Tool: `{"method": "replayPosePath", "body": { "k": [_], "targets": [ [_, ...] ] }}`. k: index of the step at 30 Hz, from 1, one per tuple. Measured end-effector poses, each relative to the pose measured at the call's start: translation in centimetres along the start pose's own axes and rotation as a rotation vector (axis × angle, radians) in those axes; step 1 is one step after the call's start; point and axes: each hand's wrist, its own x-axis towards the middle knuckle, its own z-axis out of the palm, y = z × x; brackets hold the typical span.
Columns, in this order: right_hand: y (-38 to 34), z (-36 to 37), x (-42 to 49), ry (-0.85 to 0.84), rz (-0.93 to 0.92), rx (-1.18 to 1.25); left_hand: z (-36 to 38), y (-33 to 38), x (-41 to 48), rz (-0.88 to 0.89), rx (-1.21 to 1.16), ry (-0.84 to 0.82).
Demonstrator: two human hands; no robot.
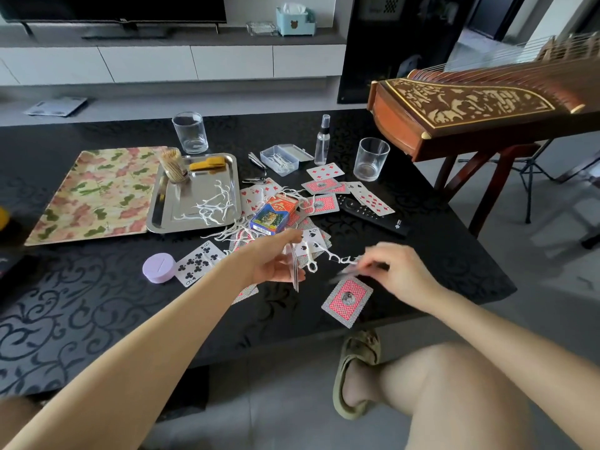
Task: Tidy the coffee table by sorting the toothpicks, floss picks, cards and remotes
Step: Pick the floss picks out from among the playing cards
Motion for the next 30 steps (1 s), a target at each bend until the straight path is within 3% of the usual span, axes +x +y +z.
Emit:
{"method": "replayPosePath", "body": {
  "k": [9, 13, 22, 26, 30],
  "targets": [
    [-2.3, -0.7, 7.5, 0.060, 0.417, 0.168, -1.3, -0.6, -0.4, 0.089, -0.112, 0.071],
    [-4.9, 0.0, 8.6, 0.177, 0.452, 0.312, -1.9, -1.7, -0.9, 0.151, -0.180, 0.097],
    [-12.5, 7.8, 7.8, -0.244, 0.449, 0.245, -2.6, -6.3, -1.8, 0.293, -0.323, 0.326],
    [-13.9, 9.4, 6.6, -0.351, 0.372, 0.312, -3.0, -7.2, -2.2, 0.300, -0.355, 0.358],
    [-13.5, 9.8, 5.8, -0.366, 0.262, 0.150, -4.1, -7.4, -2.7, 0.306, -0.420, 0.301]
  ]
}}
